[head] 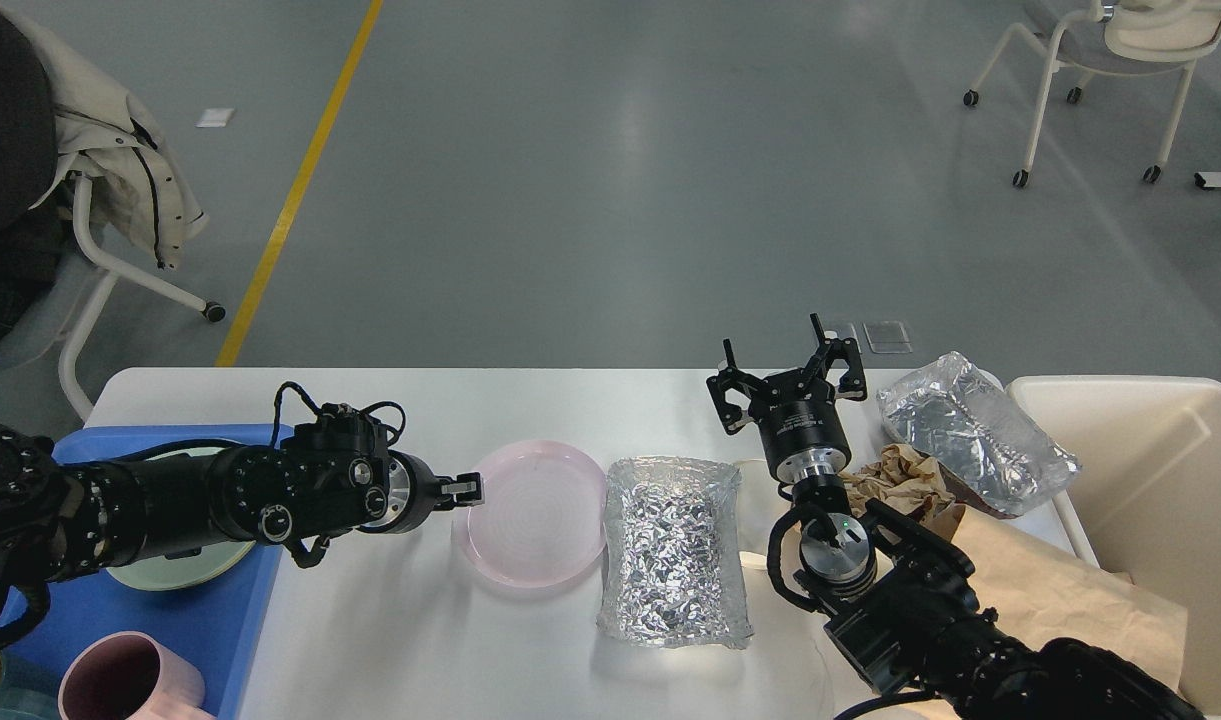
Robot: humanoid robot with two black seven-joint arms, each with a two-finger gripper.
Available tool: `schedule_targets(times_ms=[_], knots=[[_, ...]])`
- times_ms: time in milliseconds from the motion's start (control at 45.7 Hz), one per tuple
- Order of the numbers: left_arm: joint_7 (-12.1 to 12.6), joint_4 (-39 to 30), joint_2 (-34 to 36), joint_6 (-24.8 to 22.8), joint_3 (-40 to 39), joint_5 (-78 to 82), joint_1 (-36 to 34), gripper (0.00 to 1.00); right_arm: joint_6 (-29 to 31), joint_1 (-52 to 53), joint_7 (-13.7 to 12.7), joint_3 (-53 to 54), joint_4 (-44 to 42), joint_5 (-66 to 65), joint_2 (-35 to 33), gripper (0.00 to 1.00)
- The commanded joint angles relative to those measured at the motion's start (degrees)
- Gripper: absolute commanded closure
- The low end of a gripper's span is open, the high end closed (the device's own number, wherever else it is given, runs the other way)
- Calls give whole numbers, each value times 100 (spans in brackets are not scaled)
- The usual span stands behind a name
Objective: Tidy desktop
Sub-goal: 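Reach the left gripper to the pink plate's rim and grasp it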
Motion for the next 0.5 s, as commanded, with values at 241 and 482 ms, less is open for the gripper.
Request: schedule_targets(times_ms=[241,482], knots=[[-7,342,-173,5,3,91,143,49,0,0,0,0,8,0,0,0],[2,395,-331,75,3,135,292,53,0,0,0,0,-1,0,0,0]])
